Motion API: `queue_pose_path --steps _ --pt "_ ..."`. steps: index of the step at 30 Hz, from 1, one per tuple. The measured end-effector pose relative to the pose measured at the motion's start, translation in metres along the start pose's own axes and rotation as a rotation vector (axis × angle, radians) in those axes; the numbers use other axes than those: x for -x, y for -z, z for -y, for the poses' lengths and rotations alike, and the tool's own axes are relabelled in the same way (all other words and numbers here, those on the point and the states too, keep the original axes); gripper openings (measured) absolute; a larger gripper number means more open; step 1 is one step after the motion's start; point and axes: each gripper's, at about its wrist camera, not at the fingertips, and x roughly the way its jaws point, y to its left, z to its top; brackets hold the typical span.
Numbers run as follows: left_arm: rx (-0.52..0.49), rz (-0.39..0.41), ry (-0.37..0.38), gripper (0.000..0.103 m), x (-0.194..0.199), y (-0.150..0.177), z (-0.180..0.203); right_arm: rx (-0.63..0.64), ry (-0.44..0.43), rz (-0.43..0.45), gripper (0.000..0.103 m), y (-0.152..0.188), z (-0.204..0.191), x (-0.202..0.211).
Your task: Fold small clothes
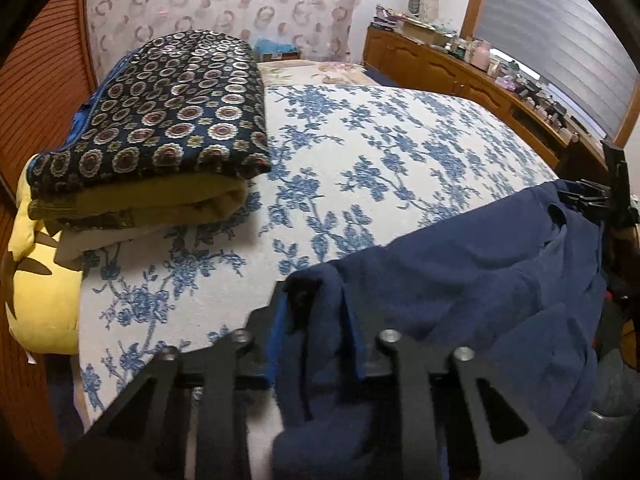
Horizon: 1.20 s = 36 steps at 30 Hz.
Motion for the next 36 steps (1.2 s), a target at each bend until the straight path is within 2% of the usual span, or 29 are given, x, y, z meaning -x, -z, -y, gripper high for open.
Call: queue_pose_path --steps 3,6,8,11,13,17,25,28,31,36 --pt "0.005 0.019 -0.007 0.015 0.003 0.001 0.002 0.007 -0.025 -0.004 0.058 0.000 -0.001 0.001" --pt "0.012 0.057 -0.008 0.014 0.012 0.002 0.005 0.014 -0.042 -0.013 0.040 -0.001 -0.002 0.002" --pt "0.028 0.098 0.008 0.012 0.022 0.003 0.006 0.016 -0.062 -0.015 0.019 0.000 -0.004 0.005" --pt "0.068 0.168 0.027 0.010 0.043 0.005 0.007 0.027 -0.079 0.002 0.008 0.003 -0.010 0.014" --pt "0.086 0.216 0.035 0.009 0.060 0.006 0.012 0.023 -0.091 0.037 0.006 0.004 -0.015 0.027" --pt "0.054 0.326 0.052 0.009 0.104 -0.003 0.030 0.009 -0.095 0.162 0.005 -0.006 -0.027 0.078" --pt "0.012 0.499 0.139 0.009 0.190 -0.037 0.054 0.119 -0.165 0.366 0.005 -0.047 -0.072 0.195" --pt "-0.018 0.558 0.149 0.009 0.219 -0.061 0.062 0.153 -0.177 0.426 0.005 -0.064 -0.085 0.228" --pt "-0.091 0.625 0.097 0.009 0.253 -0.091 0.074 0.201 -0.155 0.494 0.005 -0.090 -0.096 0.264" --pt "-0.122 0.738 0.073 0.009 0.312 -0.125 0.079 0.247 -0.120 0.631 0.005 -0.131 -0.104 0.329"
